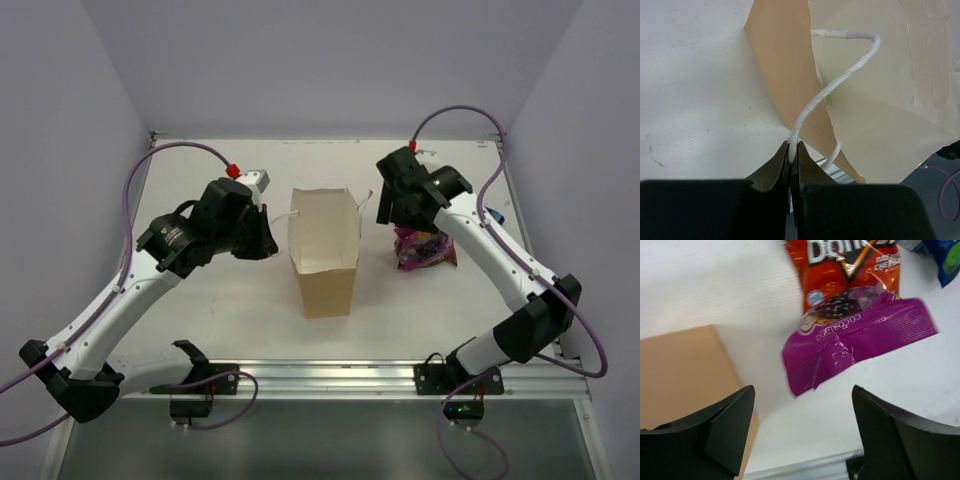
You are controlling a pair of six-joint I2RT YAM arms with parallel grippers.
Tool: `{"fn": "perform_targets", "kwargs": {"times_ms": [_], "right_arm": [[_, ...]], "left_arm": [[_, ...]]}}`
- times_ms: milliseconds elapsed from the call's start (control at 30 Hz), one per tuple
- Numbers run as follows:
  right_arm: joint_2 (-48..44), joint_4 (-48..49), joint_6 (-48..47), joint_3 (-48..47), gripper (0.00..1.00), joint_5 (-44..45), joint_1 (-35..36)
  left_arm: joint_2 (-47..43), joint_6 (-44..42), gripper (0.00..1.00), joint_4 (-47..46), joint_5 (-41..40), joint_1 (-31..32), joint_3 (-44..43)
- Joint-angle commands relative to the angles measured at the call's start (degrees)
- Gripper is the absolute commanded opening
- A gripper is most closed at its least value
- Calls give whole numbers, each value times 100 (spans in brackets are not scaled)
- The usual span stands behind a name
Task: Take the snacks out of the paper bag
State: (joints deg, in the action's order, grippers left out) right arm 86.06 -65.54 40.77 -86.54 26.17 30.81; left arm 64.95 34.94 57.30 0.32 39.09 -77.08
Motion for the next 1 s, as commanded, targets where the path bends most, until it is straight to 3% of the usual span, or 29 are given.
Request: {"fn": "perform_targets", "kwargs": {"times_ms": [0,33,200,300,400,533,800,967], "right_arm": [[-195,-1090,344,-1745,82,249,557],[-21,-1275,317,-2161,87,135,706],[911,-2032,-77,-4935,86,80,1321],[1316,-1860,-525,-5609,82,-120,1673],[1247,-1079,-877,-5025,77,-830,1902],[1352,-716,-808,-4399,71,-1105,2175],[1018,-259,-439,-3046,53,-1017,2202],[1114,-301,-360,-2728,44,-1131,2210]], "left_arm": [[-88,-285,0,-158,162,11,35],[-53,-321,0,-166,153,11,18],[255,-426,0,-140,135,11,-289],[308,-426,0,-271,135,11,-212],[282,-330,0,-473,153,20,8],[299,-216,0,-641,100,11,79],[89,127,0,-439,-444,11,-255],[-149,355,0,-421,-498,11,-80]]}}
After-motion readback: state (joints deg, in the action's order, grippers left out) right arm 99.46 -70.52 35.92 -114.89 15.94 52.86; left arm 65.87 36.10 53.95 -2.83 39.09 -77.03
